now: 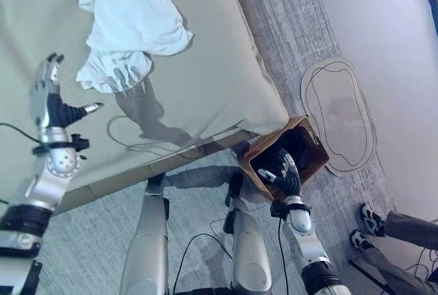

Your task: Pick up clothes into the bucket

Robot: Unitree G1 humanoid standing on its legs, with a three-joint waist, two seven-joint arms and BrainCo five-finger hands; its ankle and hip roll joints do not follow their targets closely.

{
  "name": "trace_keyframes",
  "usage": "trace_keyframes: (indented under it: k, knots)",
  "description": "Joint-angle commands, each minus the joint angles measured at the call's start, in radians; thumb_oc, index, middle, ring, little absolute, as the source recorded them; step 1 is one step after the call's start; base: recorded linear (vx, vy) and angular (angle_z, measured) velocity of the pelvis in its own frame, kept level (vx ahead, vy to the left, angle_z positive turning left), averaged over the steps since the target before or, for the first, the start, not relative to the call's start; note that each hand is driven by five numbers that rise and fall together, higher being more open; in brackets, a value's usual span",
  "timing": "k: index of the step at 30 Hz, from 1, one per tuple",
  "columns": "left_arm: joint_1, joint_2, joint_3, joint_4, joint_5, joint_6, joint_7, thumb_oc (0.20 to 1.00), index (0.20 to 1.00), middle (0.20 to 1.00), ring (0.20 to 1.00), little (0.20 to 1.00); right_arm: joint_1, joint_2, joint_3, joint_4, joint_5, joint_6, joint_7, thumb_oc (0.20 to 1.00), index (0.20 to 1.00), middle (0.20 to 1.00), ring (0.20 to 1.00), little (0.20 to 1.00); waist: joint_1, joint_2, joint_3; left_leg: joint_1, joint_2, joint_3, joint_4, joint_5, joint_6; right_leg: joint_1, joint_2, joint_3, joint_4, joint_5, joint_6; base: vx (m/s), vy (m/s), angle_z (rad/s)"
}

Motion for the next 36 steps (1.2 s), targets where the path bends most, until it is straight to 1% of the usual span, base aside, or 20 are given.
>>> trace_keyframes:
  k: [1,2,3,7,8,9,10,13,14,15,17,19,20,23,25,26,27,30,33,36]
  knots:
    - [-0.075,0.076,0.006,0.035,0.084,0.032,0.069,1.000,1.000,1.000,1.000,1.000,-0.005,-0.058,-0.008,-0.086,0.021,-0.061,-0.010,1.000,1.000,1.000,1.000,1.000,-0.011,-0.039,0.004,-0.025,0.001,0.045,-0.019,0.017,0.039,0.042,-0.073,-0.011,0.072,-0.008,0.054,0.00,0.000,0.00]
    - [-0.116,0.118,-0.010,0.062,0.101,0.050,0.072,1.000,1.000,1.000,1.000,1.000,-0.009,-0.066,0.001,-0.096,0.024,-0.064,-0.004,1.000,1.000,1.000,1.000,1.000,-0.019,-0.047,0.010,-0.043,0.002,0.046,-0.015,0.017,0.040,0.033,-0.071,-0.007,0.063,-0.001,0.055,0.00,0.000,0.00]
    - [-0.119,0.118,-0.013,0.064,0.101,0.050,0.072,1.000,1.000,1.000,1.000,1.000,-0.009,-0.065,0.000,-0.096,0.024,-0.064,-0.004,1.000,1.000,1.000,1.000,1.000,-0.019,-0.047,0.010,-0.044,0.002,0.046,-0.015,0.017,0.040,0.032,-0.071,-0.007,0.063,-0.001,0.055,0.00,0.000,0.00]
    - [-0.193,0.173,-0.047,0.103,0.082,0.057,0.063,1.000,1.000,1.000,1.000,1.000,-0.017,-0.078,0.014,-0.092,0.022,-0.061,0.001,1.000,1.000,1.000,1.000,1.000,-0.034,-0.063,0.017,-0.067,0.006,0.050,-0.009,0.013,0.045,0.016,-0.064,-0.008,0.043,0.018,0.062,0.01,0.000,-0.01]
    - [-0.237,0.200,-0.076,0.130,0.080,0.059,0.063,1.000,1.000,1.000,1.000,1.000,-0.015,-0.083,0.021,-0.097,0.021,-0.060,0.003,1.000,1.000,1.000,1.000,1.000,-0.044,-0.071,0.018,-0.082,0.009,0.052,-0.002,0.011,0.046,0.013,-0.061,-0.004,0.028,0.028,0.066,0.03,0.002,-0.02]
    - [-0.242,0.201,-0.081,0.133,0.080,0.058,0.064,1.000,1.000,1.000,1.000,1.000,-0.015,-0.081,0.019,-0.097,0.021,-0.060,0.003,1.000,1.000,1.000,1.000,1.000,-0.042,-0.072,0.018,-0.083,0.009,0.052,-0.002,0.011,0.046,0.012,-0.061,-0.004,0.028,0.029,0.066,0.04,0.009,-0.07]
    - [-0.279,0.219,-0.111,0.159,0.077,0.059,0.058,1.000,1.000,1.000,1.000,1.000,-0.011,-0.089,0.022,-0.097,0.025,-0.062,0.008,1.000,1.000,1.000,1.000,1.000,-0.052,-0.076,0.018,-0.103,0.005,0.053,0.009,0.008,0.048,0.006,-0.061,-0.001,0.020,0.034,0.068,0.02,0.010,-0.06]
    - [-0.323,0.239,-0.147,0.169,0.081,0.061,0.053,1.000,1.000,1.000,1.000,1.000,-0.002,-0.095,0.016,-0.097,0.024,-0.065,0.010,1.000,1.000,1.000,1.000,1.000,-0.060,-0.076,0.016,-0.125,-0.004,0.051,0.023,0.001,0.051,-0.002,-0.061,-0.001,0.016,0.032,0.068,0.03,0.017,-0.02]
    - [-0.355,0.252,-0.187,0.182,0.094,0.062,0.040,1.000,1.000,1.000,1.000,1.000,0.002,-0.097,0.017,-0.096,0.028,-0.066,0.012,1.000,1.000,1.000,1.000,1.000,-0.069,-0.076,0.016,-0.146,-0.007,0.049,0.032,-0.003,0.053,-0.011,-0.061,0.003,0.014,0.030,0.069,0.00,0.000,0.00]
    - [-0.372,0.259,-0.206,0.186,0.097,0.061,0.036,1.000,1.000,1.000,1.000,1.000,0.004,-0.100,0.016,-0.097,0.027,-0.067,0.012,1.000,1.000,1.000,1.000,1.000,-0.071,-0.076,0.016,-0.157,-0.010,0.047,0.037,-0.004,0.054,-0.017,-0.061,0.003,0.013,0.029,0.068,0.03,0.028,-0.01]
    - [-0.406,0.263,-0.244,0.210,0.105,0.062,0.030,1.000,1.000,1.000,1.000,1.000,0.005,-0.103,0.016,-0.099,0.027,-0.070,0.014,1.000,1.000,1.000,1.000,1.000,-0.081,-0.076,0.016,-0.176,-0.016,0.046,0.048,-0.007,0.057,-0.033,-0.060,0.007,0.016,0.028,0.069,0.00,0.025,-0.01]
    - [-0.422,0.266,-0.259,0.218,0.105,0.060,0.029,1.000,1.000,1.000,1.000,1.000,0.002,-0.105,0.016,-0.099,0.029,-0.071,0.014,1.000,1.000,1.000,1.000,1.000,-0.085,-0.075,0.017,-0.193,-0.020,0.045,0.066,-0.014,0.059,-0.050,-0.060,0.013,0.025,0.026,0.070,-0.01,0.049,-0.02]
    - [-0.442,0.268,-0.277,0.235,0.102,0.058,0.027,1.000,1.000,1.000,1.000,1.000,0.002,-0.116,0.016,-0.116,0.026,-0.075,0.014,1.000,1.000,1.000,1.000,1.000,-0.097,-0.073,0.018,-0.221,-0.023,0.043,0.097,-0.025,0.065,-0.084,-0.061,0.028,0.057,0.018,0.065,0.00,0.034,-0.02]
    - [-0.467,0.263,-0.300,0.249,0.097,0.060,0.019,1.000,1.000,1.000,1.000,1.000,0.012,-0.124,0.006,-0.131,0.032,-0.078,0.018,1.000,1.000,1.000,1.000,1.000,-0.104,-0.066,0.016,-0.249,-0.029,0.042,0.126,-0.037,0.071,-0.122,-0.063,0.042,0.098,-0.004,0.059,0.00,0.049,-0.06]
    - [-0.497,0.258,-0.324,0.282,0.083,0.059,0.014,1.000,1.000,1.000,1.000,1.000,0.018,-0.133,0.004,-0.132,0.032,-0.082,0.020,1.000,1.000,1.000,1.000,1.000,-0.114,-0.058,0.011,-0.283,-0.035,0.042,0.173,-0.056,0.081,-0.181,-0.057,0.060,0.166,-0.031,0.049,0.03,0.030,0.01]
    - [-0.498,0.257,-0.325,0.284,0.082,0.059,0.014,1.000,1.000,1.000,1.000,1.000,0.018,-0.133,0.005,-0.132,0.031,-0.081,0.020,1.000,1.000,1.000,1.000,1.000,-0.114,-0.057,0.004,-0.274,-0.030,0.037,0.180,-0.092,0.076,-0.175,-0.051,0.066,0.172,-0.055,0.055,0.07,0.012,-0.07]
    - [-0.512,0.265,-0.340,0.306,0.077,0.060,0.009,1.000,1.000,1.000,1.000,1.000,0.022,-0.139,0.003,-0.139,0.034,-0.081,0.024,1.000,1.000,1.000,1.000,1.000,-0.121,-0.053,0.000,-0.286,-0.028,0.038,0.204,-0.099,0.079,-0.205,-0.049,0.077,0.207,-0.066,0.051,0.08,-0.004,-0.09]
    - [-0.539,0.277,-0.376,0.343,0.077,0.064,0.002,1.000,1.000,1.000,1.000,1.000,0.032,-0.150,0.000,-0.159,0.042,-0.086,0.029,1.000,1.000,1.000,1.000,1.000,-0.127,-0.046,-0.003,-0.312,-0.024,0.038,0.243,-0.110,0.083,-0.245,-0.044,0.093,0.251,-0.085,0.045,-0.02,0.026,-0.10]
    - [-0.563,0.285,-0.410,0.385,0.082,0.067,-0.003,1.000,1.000,1.000,1.000,1.000,0.042,-0.155,-0.004,-0.167,0.046,-0.090,0.030,1.000,1.000,1.000,1.000,1.000,-0.132,-0.043,-0.005,-0.327,-0.020,0.039,0.257,-0.112,0.086,-0.268,-0.041,0.098,0.269,-0.087,0.046,-0.02,-0.006,-0.12]
    - [-0.613,0.285,-0.470,0.526,0.069,0.096,-0.051,1.000,1.000,1.000,1.000,1.000,0.059,-0.160,-0.011,-0.173,0.051,-0.090,0.030,1.000,1.000,1.000,1.000,1.000,-0.149,-0.041,-0.009,-0.345,-0.012,0.040,0.264,-0.107,0.088,-0.293,-0.042,0.102,0.275,-0.080,0.050,-0.02,-0.008,-0.05]
